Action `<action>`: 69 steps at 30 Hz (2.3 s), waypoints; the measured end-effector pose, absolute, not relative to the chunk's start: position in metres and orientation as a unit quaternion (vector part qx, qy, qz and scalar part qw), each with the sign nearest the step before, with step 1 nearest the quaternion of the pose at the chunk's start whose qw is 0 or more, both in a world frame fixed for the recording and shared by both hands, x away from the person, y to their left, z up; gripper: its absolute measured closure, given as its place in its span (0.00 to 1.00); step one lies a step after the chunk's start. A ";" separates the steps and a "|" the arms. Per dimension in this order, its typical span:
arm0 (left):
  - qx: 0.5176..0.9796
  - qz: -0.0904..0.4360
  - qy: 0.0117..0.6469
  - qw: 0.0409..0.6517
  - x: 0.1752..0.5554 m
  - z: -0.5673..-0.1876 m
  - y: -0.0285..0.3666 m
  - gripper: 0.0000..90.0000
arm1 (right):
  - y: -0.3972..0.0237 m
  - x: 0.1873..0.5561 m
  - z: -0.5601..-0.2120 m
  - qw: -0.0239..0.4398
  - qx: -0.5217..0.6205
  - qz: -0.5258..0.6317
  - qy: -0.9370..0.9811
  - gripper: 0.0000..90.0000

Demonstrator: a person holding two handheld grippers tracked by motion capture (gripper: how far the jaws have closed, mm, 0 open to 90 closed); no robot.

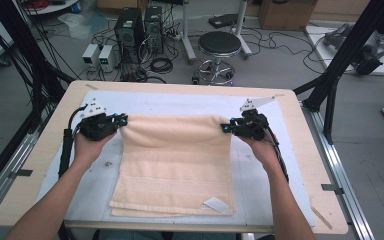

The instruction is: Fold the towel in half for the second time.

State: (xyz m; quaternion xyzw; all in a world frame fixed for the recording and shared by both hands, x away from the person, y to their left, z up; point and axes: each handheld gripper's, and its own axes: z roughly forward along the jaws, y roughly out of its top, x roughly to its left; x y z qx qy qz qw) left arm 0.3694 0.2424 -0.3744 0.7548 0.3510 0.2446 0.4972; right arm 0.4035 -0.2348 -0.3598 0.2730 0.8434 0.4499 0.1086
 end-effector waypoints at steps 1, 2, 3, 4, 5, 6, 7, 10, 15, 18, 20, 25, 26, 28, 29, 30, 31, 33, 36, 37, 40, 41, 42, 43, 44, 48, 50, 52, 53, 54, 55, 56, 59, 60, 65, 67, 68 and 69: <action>0.756 0.245 0.345 0.499 0.362 -0.375 0.243 0.92 | -0.235 0.397 -0.360 0.109 0.269 0.453 0.843 0.83; 0.758 0.244 0.337 0.502 0.353 -0.377 0.245 0.92 | -0.236 0.389 -0.360 0.110 0.264 0.454 0.844 0.83; 0.760 0.242 0.332 0.504 0.345 -0.379 0.246 0.92 | -0.237 0.382 -0.360 0.113 0.253 0.454 0.847 0.83; 0.762 0.243 0.325 0.505 0.336 -0.381 0.247 0.92 | -0.237 0.373 -0.361 0.114 0.251 0.455 0.847 0.83; 0.763 0.242 0.318 0.508 0.327 -0.384 0.248 0.92 | -0.237 0.365 -0.362 0.111 0.245 0.457 0.848 0.83; 0.765 0.237 0.314 0.509 0.318 -0.387 0.249 0.92 | -0.238 0.357 -0.363 0.114 0.239 0.459 0.848 0.83; 0.770 0.237 0.306 0.508 0.309 -0.390 0.250 0.92 | -0.238 0.349 -0.365 0.116 0.233 0.458 0.850 0.82; 0.785 0.212 0.295 0.502 0.287 -0.401 0.254 0.92 | -0.238 0.323 -0.373 0.113 0.211 0.450 0.860 0.80; 0.815 0.165 0.279 0.481 0.258 -0.413 0.258 0.85 | -0.242 0.295 -0.397 0.086 0.209 0.420 0.879 0.70; 0.821 0.162 0.266 0.478 0.246 -0.411 0.260 0.78 | -0.249 0.286 -0.401 0.088 0.217 0.415 0.879 0.64; 0.822 0.161 0.265 0.479 0.244 -0.409 0.261 0.74 | -0.255 0.283 -0.398 0.090 0.227 0.424 0.872 0.61; 0.820 0.152 0.260 0.486 0.252 -0.408 0.256 0.67 | -0.257 0.283 -0.390 0.101 0.223 0.435 0.867 0.59; 0.822 0.150 0.258 0.485 0.253 -0.408 0.253 0.66 | -0.254 0.285 -0.389 0.100 0.218 0.434 0.868 0.59; 0.830 0.143 0.249 0.478 0.257 -0.410 0.247 0.64 | -0.246 0.287 -0.389 0.093 0.208 0.428 0.874 0.59; 0.836 0.136 0.246 0.471 0.259 -0.411 0.245 0.65 | -0.242 0.289 -0.390 0.090 0.200 0.422 0.880 0.59; 0.843 0.125 0.242 0.465 0.260 -0.413 0.243 0.71 | -0.237 0.289 -0.392 0.087 0.197 0.416 0.884 0.59; 0.848 0.119 0.239 0.458 0.260 -0.414 0.242 0.78 | -0.234 0.290 -0.394 0.083 0.193 0.409 0.888 0.59; 0.856 0.107 0.231 0.450 0.258 -0.416 0.241 0.88 | -0.232 0.291 -0.399 0.059 0.188 0.402 0.894 0.73; 0.861 0.102 0.222 0.447 0.250 -0.415 0.244 0.92 | -0.231 0.283 -0.400 0.045 0.169 0.393 0.903 0.87; 0.861 0.101 0.219 0.447 0.247 -0.413 0.246 0.92 | -0.232 0.280 -0.399 0.037 0.165 0.396 0.903 0.87; 0.858 0.097 0.206 0.462 0.237 -0.408 0.248 0.91 | -0.236 0.270 -0.391 0.028 0.152 0.410 0.899 0.77; 0.856 0.095 0.203 0.466 0.236 -0.407 0.248 0.85 | -0.238 0.268 -0.388 0.026 0.152 0.414 0.897 0.73; 0.855 0.088 0.206 0.469 0.235 -0.406 0.248 0.77 | -0.239 0.266 -0.386 0.023 0.153 0.418 0.895 0.71; 0.853 0.086 0.206 0.472 0.235 -0.405 0.247 0.71 | -0.240 0.264 -0.385 0.027 0.153 0.421 0.894 0.70; 0.851 0.087 0.206 0.474 0.236 -0.405 0.245 0.69 | -0.240 0.264 -0.384 0.029 0.153 0.423 0.893 0.69; 0.854 0.091 0.208 0.468 0.242 -0.408 0.238 0.68 | -0.234 0.267 -0.390 0.028 0.159 0.420 0.893 0.70; 0.861 0.089 0.210 0.456 0.244 -0.412 0.235 0.69 | -0.227 0.269 -0.398 0.025 0.155 0.407 0.900 0.70; 0.868 0.075 0.205 0.446 0.245 -0.418 0.232 0.69 | -0.221 0.272 -0.406 0.017 0.146 0.389 0.909 0.68; 0.870 0.070 0.204 0.442 0.245 -0.420 0.231 0.69 | -0.219 0.271 -0.410 0.007 0.142 0.384 0.912 0.65; 0.874 0.065 0.201 0.438 0.244 -0.423 0.231 0.68 | -0.217 0.270 -0.413 -0.001 0.133 0.382 0.914 0.65; 0.876 0.061 0.202 0.435 0.243 -0.425 0.231 0.67 | -0.216 0.269 -0.415 -0.002 0.134 0.381 0.915 0.63; 0.878 0.060 0.201 0.430 0.243 -0.428 0.232 0.67 | -0.216 0.269 -0.417 -0.002 0.134 0.378 0.916 0.64; 0.880 0.061 0.202 0.425 0.242 -0.433 0.229 0.70 | -0.214 0.268 -0.425 -0.008 0.141 0.371 0.918 0.71; 0.882 0.064 0.200 0.423 0.242 -0.432 0.228 0.74 | -0.213 0.268 -0.426 -0.005 0.138 0.371 0.918 0.77; 0.885 0.083 0.194 0.414 0.239 -0.427 0.224 0.93 | -0.213 0.269 -0.422 -0.011 0.141 0.378 0.915 0.94; 0.882 0.092 0.193 0.420 0.238 -0.422 0.226 0.94 | -0.215 0.268 -0.416 -0.006 0.142 0.382 0.913 0.94; 0.878 0.097 0.195 0.426 0.236 -0.418 0.228 0.95 | -0.216 0.266 -0.412 0.001 0.141 0.387 0.911 0.95; 0.875 0.100 0.194 0.433 0.235 -0.413 0.230 0.95 | -0.217 0.265 -0.407 0.005 0.140 0.393 0.909 0.95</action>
